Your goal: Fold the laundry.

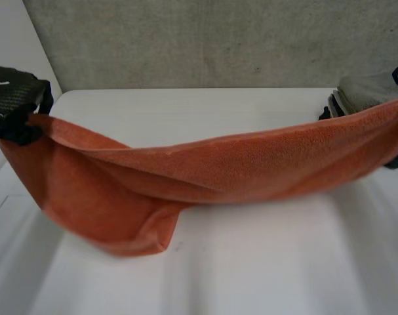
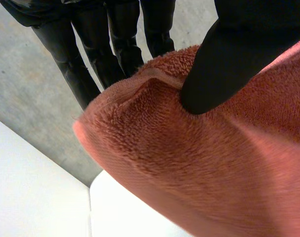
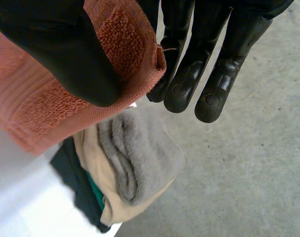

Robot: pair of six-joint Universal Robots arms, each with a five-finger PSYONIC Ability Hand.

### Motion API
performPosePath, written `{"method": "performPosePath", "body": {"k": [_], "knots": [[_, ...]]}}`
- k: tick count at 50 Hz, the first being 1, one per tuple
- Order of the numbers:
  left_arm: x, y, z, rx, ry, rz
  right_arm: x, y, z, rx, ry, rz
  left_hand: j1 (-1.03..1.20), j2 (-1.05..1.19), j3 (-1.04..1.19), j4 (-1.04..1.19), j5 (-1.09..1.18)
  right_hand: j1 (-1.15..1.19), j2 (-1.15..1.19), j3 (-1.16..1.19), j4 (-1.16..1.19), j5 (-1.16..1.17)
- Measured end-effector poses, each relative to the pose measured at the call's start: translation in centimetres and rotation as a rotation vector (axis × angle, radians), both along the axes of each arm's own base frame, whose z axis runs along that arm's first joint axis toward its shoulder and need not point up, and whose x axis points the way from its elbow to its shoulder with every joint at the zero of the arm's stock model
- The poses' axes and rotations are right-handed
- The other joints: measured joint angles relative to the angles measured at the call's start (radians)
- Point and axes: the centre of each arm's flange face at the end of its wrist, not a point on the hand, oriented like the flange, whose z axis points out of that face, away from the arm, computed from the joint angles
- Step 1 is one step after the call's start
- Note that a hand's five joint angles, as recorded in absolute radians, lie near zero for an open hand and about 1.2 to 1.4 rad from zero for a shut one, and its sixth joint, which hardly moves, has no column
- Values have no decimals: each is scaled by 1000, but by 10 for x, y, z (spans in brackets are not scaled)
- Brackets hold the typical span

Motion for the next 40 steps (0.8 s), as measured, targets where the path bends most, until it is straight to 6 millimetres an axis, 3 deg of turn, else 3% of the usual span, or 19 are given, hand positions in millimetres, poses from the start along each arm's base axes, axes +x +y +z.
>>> {"method": "performPosePath", "body": {"k": [3,6,9,10,11,13,15,19,22,23,24,28,31,33,35,38,40], "knots": [[0,-4,-8,43,-5,2,-1,-3,-9,39,28,2,0,1,0,0,0,0,0,0,0,2],[0,-20,-34,137,-12,4,1,-19,-34,120,46,9,0,1,0,0,0,0,0,0,0,2],[0,-29,-46,172,-15,4,3,-27,-44,144,47,12,0,1,1,0,0,0,0,0,0,2],[-2,-50,-69,227,-19,5,7,-45,-67,180,47,18,0,1,1,0,0,0,0,0,0,2],[-3,-60,-77,234,-21,5,11,-55,-77,177,42,22,0,1,1,0,0,0,0,0,0,2],[-5,-76,-84,224,-24,9,17,-67,-86,156,33,28,0,1,1,0,0,0,0,0,0,2],[-11,-106,-87,146,-27,22,30,-91,-91,59,4,33,0,1,1,0,0,0,0,0,0,2],[-23,-145,-68,-50,-13,47,48,-121,-77,-154,-57,32,0,1,1,0,0,0,0,0,0,2],[-37,-171,-24,-329,35,64,60,-142,-40,-415,-135,28,0,1,1,0,0,0,0,0,0,2],[-38,-173,-20,-357,41,66,61,-144,-36,-441,-142,28,0,1,1,0,0,0,0,0,0,2],[-42,-178,5,-493,74,70,64,-149,-15,-557,-178,27,0,1,1,0,0,0,0,0,0,2],[-51,-173,72,-822,176,65,69,-150,44,-853,-284,43,0,1,1,0,0,0,0,0,0,2],[-54,-161,97,-929,223,54,72,-145,63,-928,-327,62,0,1,1,0,0,0,0,0,0,2],[-56,-151,106,-959,246,45,75,-140,69,-941,-351,80,0,1,1,0,0,0,0,0,0,4],[-57,-147,102,-942,249,40,77,-138,66,-918,-361,90,0,1,1,0,0,0,0,0,0,4],[-58,-147,80,-870,234,38,78,-137,54,-857,-363,96,0,1,1,0,0,0,0,0,0,4],[-58,-148,54,-789,214,37,79,-137,32,-764,-361,101,0,2,1,1,0,0,0,0,0,4]]}}
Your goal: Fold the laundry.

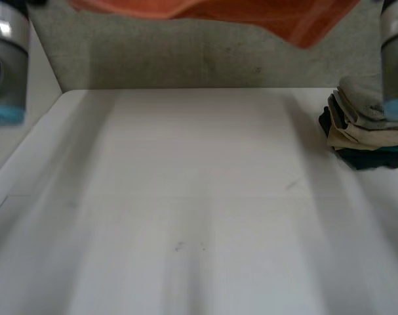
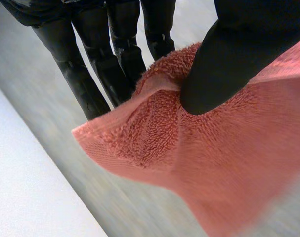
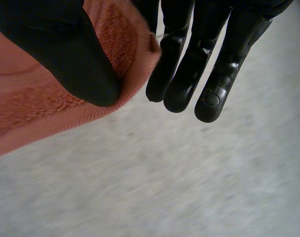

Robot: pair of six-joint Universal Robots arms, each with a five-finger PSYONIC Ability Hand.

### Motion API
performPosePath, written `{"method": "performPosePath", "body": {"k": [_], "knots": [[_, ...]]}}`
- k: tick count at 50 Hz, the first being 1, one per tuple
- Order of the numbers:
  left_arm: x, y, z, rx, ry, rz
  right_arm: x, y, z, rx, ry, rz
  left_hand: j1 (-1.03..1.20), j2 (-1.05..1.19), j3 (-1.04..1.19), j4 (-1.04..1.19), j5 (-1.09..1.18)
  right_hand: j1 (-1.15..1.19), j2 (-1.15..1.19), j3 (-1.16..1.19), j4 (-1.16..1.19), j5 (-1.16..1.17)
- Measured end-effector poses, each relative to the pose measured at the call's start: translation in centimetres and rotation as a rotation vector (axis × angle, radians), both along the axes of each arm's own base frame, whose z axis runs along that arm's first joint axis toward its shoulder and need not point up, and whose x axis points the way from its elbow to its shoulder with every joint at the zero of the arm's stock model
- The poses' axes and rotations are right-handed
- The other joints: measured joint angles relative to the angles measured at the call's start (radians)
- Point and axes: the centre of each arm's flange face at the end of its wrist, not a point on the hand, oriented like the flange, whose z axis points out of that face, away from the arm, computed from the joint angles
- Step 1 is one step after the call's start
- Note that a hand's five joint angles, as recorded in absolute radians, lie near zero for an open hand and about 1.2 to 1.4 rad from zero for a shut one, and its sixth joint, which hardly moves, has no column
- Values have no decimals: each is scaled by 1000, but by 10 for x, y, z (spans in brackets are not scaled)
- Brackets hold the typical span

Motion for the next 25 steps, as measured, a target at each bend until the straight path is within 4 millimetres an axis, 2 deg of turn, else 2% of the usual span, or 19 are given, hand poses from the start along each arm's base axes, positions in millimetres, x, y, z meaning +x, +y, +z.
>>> {"method": "performPosePath", "body": {"k": [2,7,9,12,13,17,19,22,25], "knots": [[0,-1,-26,77,-18,0,0,0,-19,70,12,11,-1,0,0,0,0,0,0,0,0,0],[3,0,-101,289,-66,4,-1,3,-84,272,59,43,0,1,0,1,0,0,0,0,0,0],[4,1,-134,375,-85,4,-1,6,-114,363,83,56,0,1,0,3,0,0,0,0,0,0],[5,5,-172,476,-109,4,-3,13,-148,472,111,65,0,1,1,3,0,0,0,0,0,0],[5,8,-188,519,-121,6,-4,18,-167,542,128,70,0,1,1,3,0,0,0,0,0,0],[9,22,-221,631,-160,13,-8,35,-198,709,167,71,0,1,1,3,0,0,0,0,0,0],[12,31,-227,674,-186,20,-13,45,-208,801,189,66,0,1,1,3,0,0,0,0,0,0],[22,54,-228,748,-246,45,-24,63,-217,951,233,47,0,1,1,3,0,0,0,0,0,0],[35,76,-222,814,-308,76,-41,83,-216,1088,289,17,0,1,1,3,0,0,0,0,0,0]]}}
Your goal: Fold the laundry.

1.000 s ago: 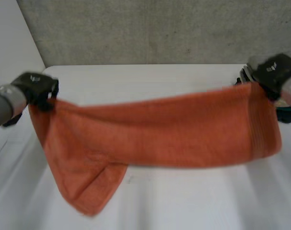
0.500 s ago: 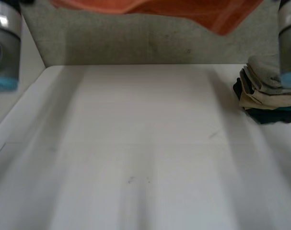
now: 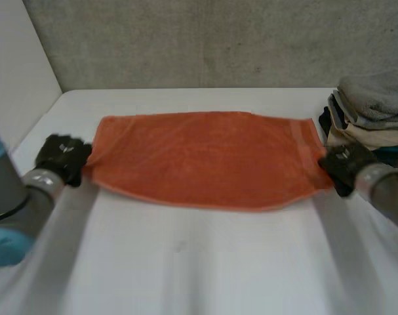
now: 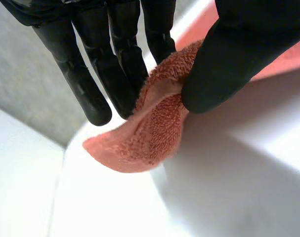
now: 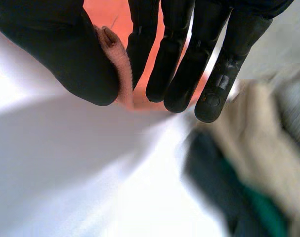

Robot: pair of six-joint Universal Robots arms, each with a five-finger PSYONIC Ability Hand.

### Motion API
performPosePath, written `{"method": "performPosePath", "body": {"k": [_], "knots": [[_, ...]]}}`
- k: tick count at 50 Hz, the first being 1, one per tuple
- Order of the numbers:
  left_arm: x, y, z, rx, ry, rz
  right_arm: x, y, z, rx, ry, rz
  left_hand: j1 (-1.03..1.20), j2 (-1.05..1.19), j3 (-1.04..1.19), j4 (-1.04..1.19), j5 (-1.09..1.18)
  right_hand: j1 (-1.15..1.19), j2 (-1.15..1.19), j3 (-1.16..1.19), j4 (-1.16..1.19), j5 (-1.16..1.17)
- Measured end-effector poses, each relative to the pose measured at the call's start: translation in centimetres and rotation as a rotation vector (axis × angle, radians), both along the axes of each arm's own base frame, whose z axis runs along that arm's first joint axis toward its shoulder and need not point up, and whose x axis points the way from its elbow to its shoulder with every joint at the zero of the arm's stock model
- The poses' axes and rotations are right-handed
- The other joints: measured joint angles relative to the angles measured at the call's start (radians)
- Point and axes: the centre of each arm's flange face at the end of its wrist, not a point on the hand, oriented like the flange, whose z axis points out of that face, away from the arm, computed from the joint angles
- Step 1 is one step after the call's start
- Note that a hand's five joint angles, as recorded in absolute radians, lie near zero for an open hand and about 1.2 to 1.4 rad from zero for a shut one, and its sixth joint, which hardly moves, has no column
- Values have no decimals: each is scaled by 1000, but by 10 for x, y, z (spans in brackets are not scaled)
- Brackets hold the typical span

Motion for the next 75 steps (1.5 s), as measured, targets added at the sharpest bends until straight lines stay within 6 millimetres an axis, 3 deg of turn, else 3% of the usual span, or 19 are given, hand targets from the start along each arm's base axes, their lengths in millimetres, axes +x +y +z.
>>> {"method": "performPosePath", "body": {"k": [5,8,13,16,22,24,31,36,39,41,42,43,44,46,49,54,61,67,75], "knots": [[31,62,13,204,-172,20,-45,50,20,228,200,7,0,0,0,0,0,0,0,0,0,0],[39,91,14,327,-242,-1,-60,65,27,263,283,25,0,0,0,0,0,0,0,0,0,0],[39,109,19,413,-284,-63,-69,68,31,228,337,27,0,0,0,0,0,0,0,0,0,0],[34,98,21,375,-272,-83,-67,59,26,190,317,16,0,0,0,0,0,0,0,0,0,0],[9,52,22,207,-194,-110,-46,24,7,83,242,10,0,0,0,0,0,0,0,0,0,0],[-5,26,20,130,-152,-107,-34,8,-1,28,227,10,0,0,0,0,0,0,0,0,0,1],[-26,-29,7,16,-120,-41,-18,-35,-15,-92,233,-34,0,0,0,0,0,0,0,0,0,1],[-36,-53,-5,-11,-133,-2,-14,-62,-23,-138,239,-55,0,0,0,0,0,0,0,0,0,1],[-42,-61,-12,-18,-140,3,-10,-75,-28,-161,238,-55,0,-18,-15,-19,-3,-299,-362,-364,-366,-342],[-45,-64,-15,-23,-141,1,-7,-80,-30,-176,235,-52,-64,-106,-102,-112,-66,-396,-489,-484,-490,-467],[-46,-65,-15,-25,-141,1,-5,-82,-31,-184,234,-52,-119,-157,-152,-163,-116,-471,-574,-577,-576,-555],[-48,-66,-16,-30,-141,1,-2,-84,-31,-196,230,-52,-365,-396,-386,-380,-332,-637,-746,-732,-758,-744],[-48,-66,-16,-33,-140,1,-1,-85,-30,-202,228,-52,-486,-499,-468,-486,-436,-637,-746,-732,-758,-744],[-51,-66,-16,-44,-139,0,4,-87,-27,-230,209,-59,-847,-851,-839,-848,-797,-787,-926,-910,-943,-924],[-55,-62,-15,-52,-137,-6,7,-85,-19,-252,168,-73,-932,-988,-980,-996,-935,-793,-946,-947,-955,-930],[-60,-49,-12,-50,-135,-24,8,-74,-1,-265,77,-92,-932,-995,-983,-1001,-935,-793,-946,-951,-955,-930],[-57,-23,-4,-23,-132,-39,5,-34,23,-208,-78,-58,-932,-995,-983,-1001,-935,-793,-946,-951,-955,-930],[-51,4,0,3,-132,-51,-17,1,22,-90,-136,-30,-932,-995,-983,-1001,-935,-793,-946,-951,-955,-930],[-51,25,0,-13,-93,-79,-41,23,1,40,-172,-26,-932,-995,-983,-1001,-935,-789,-943,-949,-953,-924]]}}
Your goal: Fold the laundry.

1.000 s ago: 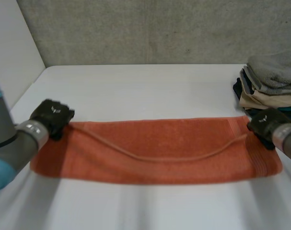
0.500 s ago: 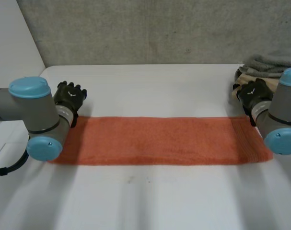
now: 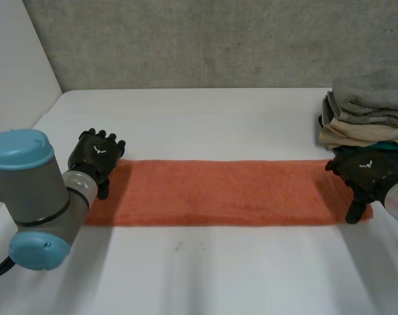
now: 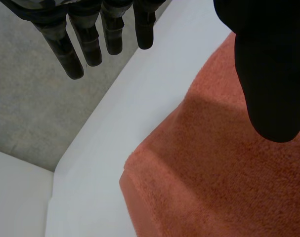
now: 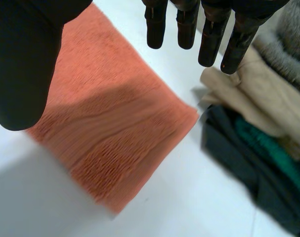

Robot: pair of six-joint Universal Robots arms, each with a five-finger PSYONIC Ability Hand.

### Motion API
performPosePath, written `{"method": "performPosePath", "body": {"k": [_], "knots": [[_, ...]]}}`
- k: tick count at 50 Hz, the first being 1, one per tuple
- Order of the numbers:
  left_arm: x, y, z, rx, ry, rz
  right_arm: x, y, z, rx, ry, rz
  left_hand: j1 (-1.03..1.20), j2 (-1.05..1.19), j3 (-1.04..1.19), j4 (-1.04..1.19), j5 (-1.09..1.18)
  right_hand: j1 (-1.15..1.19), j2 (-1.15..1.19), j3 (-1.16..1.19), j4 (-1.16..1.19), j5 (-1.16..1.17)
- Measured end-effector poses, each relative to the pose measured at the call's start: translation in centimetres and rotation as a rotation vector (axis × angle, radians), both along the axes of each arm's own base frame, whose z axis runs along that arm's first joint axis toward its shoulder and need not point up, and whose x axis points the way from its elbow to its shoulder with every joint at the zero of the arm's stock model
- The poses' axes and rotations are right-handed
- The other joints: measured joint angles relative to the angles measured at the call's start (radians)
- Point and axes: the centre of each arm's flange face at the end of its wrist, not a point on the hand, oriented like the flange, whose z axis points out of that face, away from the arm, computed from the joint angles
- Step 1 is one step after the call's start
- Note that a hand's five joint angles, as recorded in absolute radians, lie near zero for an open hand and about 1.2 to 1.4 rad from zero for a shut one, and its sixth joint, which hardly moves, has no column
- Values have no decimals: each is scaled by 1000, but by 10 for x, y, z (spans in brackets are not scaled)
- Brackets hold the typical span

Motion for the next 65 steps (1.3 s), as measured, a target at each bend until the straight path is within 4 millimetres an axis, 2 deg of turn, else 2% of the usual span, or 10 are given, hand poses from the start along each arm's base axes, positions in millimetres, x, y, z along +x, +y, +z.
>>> {"method": "performPosePath", "body": {"k": [17,21,43,45,54,55,56,60,61,65], "knots": [[-2,3,-1,-21,36,-9,-12,-9,-42,29,19,-6,0,0,0,0,0,283,334,320,321,293],[-3,4,-3,-14,32,-11,-16,-15,-48,20,36,-17,0,0,0,0,0,752,929,911,914,874],[1,15,9,-35,40,-10,-112,-41,-5,-189,352,-218,0,0,0,0,0,770,946,950,952,912],[2,15,10,-36,41,-8,-104,-41,1,-219,371,-186,0,0,0,0,0,776,946,950,952,915],[6,15,21,-65,52,7,36,-11,44,-531,272,199,0,0,0,0,0,779,946,954,952,918],[6,15,21,-65,52,7,36,-11,44,-531,272,199,0,0,0,0,0,779,946,954,952,918],[7,16,24,-71,55,9,68,5,50,-591,228,289,0,0,0,0,0,779,946,954,952,918],[8,16,27,-79,62,15,112,29,53,-654,164,418,0,0,0,0,0,779,946,954,952,918],[11,16,30,-81,77,27,161,63,43,-686,96,585,0,0,0,0,0,779,946,955,954,918],[16,16,31,-73,105,46,211,112,17,-676,25,809,0,0,0,0,0,779,946,955,954,918]]}}
